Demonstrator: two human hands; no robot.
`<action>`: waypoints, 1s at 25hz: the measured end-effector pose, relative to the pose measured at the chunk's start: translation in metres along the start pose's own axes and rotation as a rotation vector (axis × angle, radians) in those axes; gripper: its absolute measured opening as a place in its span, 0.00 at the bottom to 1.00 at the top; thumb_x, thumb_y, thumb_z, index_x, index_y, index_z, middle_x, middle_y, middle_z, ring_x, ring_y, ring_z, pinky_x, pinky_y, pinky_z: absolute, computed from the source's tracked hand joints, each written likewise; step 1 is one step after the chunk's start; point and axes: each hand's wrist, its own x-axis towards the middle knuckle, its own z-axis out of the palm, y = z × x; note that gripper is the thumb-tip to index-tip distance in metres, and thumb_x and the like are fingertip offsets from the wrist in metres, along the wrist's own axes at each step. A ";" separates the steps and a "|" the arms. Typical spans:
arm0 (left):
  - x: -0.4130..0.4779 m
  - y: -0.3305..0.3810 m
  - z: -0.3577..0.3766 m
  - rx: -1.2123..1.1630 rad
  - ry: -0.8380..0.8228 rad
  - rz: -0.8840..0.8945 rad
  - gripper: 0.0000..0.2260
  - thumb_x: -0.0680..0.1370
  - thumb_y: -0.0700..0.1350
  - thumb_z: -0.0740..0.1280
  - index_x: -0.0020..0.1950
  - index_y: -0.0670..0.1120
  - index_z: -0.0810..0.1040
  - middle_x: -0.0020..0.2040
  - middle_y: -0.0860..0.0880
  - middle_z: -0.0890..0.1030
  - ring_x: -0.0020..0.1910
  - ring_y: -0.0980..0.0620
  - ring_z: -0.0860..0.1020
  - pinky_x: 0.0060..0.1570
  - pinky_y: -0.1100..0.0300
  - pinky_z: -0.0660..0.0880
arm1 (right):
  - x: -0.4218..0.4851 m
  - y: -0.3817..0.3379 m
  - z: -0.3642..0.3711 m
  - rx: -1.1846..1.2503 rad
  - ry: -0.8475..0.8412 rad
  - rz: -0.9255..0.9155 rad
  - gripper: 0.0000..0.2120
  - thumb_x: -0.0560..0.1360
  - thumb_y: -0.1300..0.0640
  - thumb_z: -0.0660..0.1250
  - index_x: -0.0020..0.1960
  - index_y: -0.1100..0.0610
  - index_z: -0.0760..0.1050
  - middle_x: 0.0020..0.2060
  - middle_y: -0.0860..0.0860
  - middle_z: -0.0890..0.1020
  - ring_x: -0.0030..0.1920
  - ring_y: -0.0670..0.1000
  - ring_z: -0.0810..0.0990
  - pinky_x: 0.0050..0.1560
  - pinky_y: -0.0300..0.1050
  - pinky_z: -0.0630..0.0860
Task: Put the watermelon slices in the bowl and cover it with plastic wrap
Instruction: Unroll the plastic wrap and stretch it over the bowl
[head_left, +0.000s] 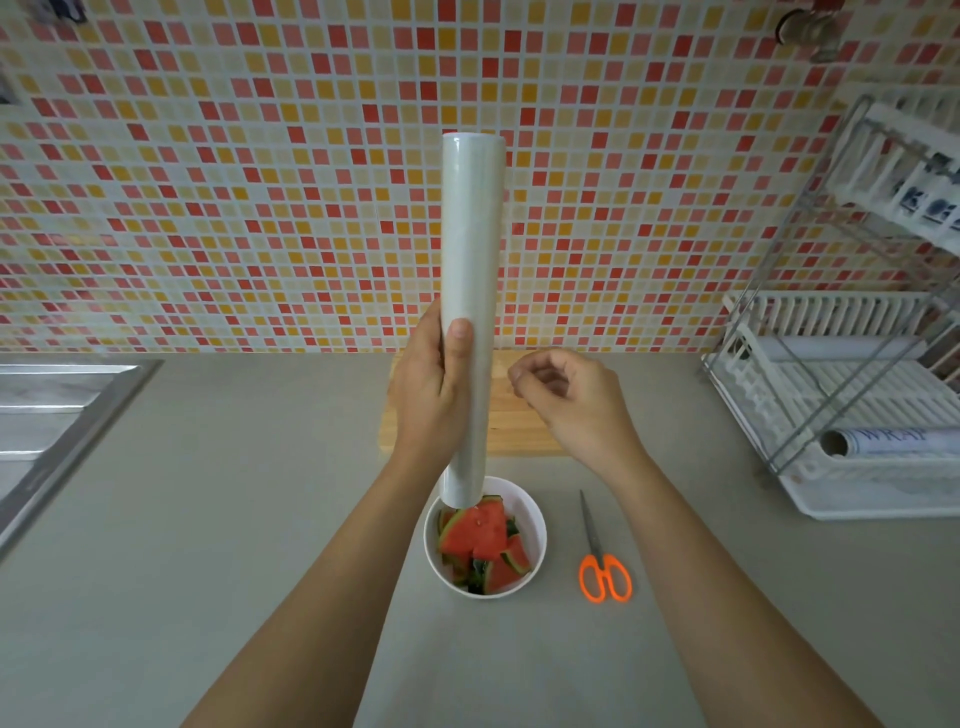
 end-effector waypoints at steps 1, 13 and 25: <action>0.001 0.001 0.001 -0.001 0.010 -0.002 0.18 0.78 0.61 0.51 0.52 0.51 0.73 0.39 0.58 0.75 0.39 0.60 0.74 0.39 0.60 0.71 | -0.003 0.000 0.000 0.009 -0.031 0.017 0.05 0.71 0.49 0.69 0.42 0.50 0.80 0.38 0.46 0.84 0.41 0.46 0.82 0.47 0.44 0.79; 0.013 0.009 0.000 -0.069 0.027 0.043 0.14 0.80 0.59 0.52 0.49 0.52 0.71 0.36 0.62 0.73 0.35 0.63 0.73 0.32 0.73 0.68 | -0.026 0.018 0.013 -0.080 -0.151 0.050 0.09 0.66 0.43 0.73 0.41 0.47 0.79 0.37 0.43 0.83 0.38 0.40 0.81 0.40 0.33 0.75; 0.020 0.013 -0.006 -0.112 0.049 -0.022 0.09 0.80 0.60 0.52 0.45 0.63 0.69 0.37 0.66 0.75 0.36 0.65 0.75 0.33 0.73 0.70 | -0.040 0.037 0.022 -0.105 -0.121 0.008 0.05 0.71 0.52 0.71 0.38 0.46 0.76 0.35 0.45 0.82 0.36 0.41 0.80 0.39 0.34 0.76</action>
